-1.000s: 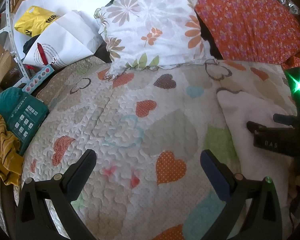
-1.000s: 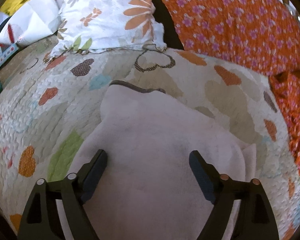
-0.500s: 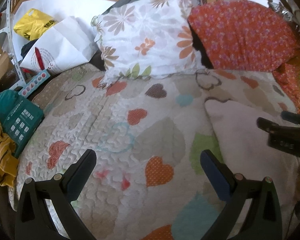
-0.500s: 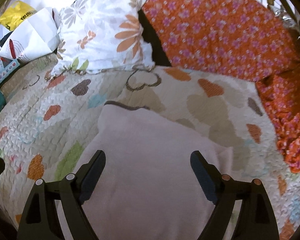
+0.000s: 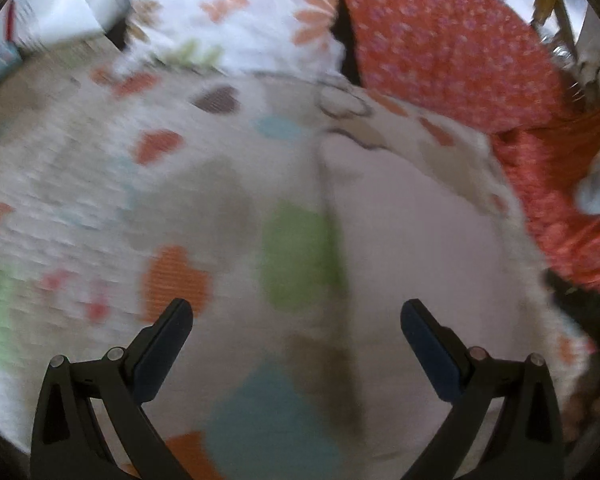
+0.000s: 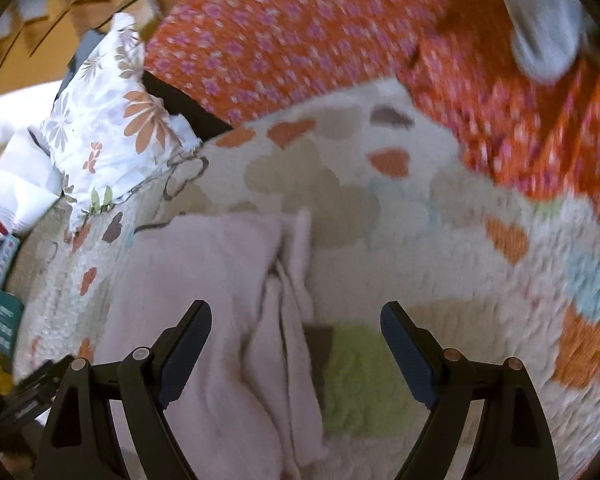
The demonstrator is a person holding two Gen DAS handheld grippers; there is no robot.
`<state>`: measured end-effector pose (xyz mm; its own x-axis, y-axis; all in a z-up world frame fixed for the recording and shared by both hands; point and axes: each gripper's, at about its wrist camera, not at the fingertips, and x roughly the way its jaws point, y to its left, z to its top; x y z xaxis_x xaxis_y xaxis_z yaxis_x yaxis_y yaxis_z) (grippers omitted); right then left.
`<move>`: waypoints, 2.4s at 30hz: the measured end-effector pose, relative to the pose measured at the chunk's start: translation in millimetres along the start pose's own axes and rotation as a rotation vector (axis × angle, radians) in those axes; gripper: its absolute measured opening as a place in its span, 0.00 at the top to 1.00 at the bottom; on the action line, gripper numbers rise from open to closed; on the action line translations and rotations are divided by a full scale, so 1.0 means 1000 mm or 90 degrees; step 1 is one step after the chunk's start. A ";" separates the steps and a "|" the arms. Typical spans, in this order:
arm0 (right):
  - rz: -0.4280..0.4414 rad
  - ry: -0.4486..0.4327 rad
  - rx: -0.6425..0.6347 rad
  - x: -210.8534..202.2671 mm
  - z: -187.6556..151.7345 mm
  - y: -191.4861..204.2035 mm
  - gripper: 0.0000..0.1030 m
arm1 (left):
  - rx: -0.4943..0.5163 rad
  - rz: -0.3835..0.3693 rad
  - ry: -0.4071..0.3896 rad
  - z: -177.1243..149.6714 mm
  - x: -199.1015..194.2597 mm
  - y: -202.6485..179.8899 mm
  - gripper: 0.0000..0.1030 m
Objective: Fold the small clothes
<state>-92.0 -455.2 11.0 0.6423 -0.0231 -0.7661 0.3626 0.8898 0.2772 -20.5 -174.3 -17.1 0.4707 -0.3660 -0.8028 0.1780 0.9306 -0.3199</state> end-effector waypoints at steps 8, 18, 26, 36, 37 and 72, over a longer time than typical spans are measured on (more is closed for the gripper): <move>0.109 0.085 0.086 0.068 0.017 -0.022 0.14 | -0.047 -0.128 0.083 0.011 0.065 -0.022 0.00; 0.215 0.080 0.041 0.068 0.040 0.052 0.82 | -0.016 -0.168 0.068 0.033 0.037 -0.034 0.73; 0.057 0.033 -0.006 0.070 0.050 0.074 0.67 | 0.014 0.023 0.044 0.047 0.034 -0.018 0.45; 0.125 -0.009 -0.052 0.037 0.036 0.098 0.67 | 0.037 0.088 -0.064 0.036 -0.014 -0.010 0.27; 0.146 0.014 -0.056 0.043 0.031 0.103 0.67 | 0.040 0.093 -0.080 0.035 -0.021 -0.011 0.26; -0.023 0.002 -0.131 -0.005 -0.034 0.094 0.34 | 0.099 0.137 -0.224 -0.004 -0.097 -0.011 0.00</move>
<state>-84.2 -356.1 21.7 0.6294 -0.0565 -0.7750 0.2397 0.9628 0.1245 -71.6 -149.1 62.2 0.7722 -0.1645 -0.6137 0.1596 0.9852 -0.0632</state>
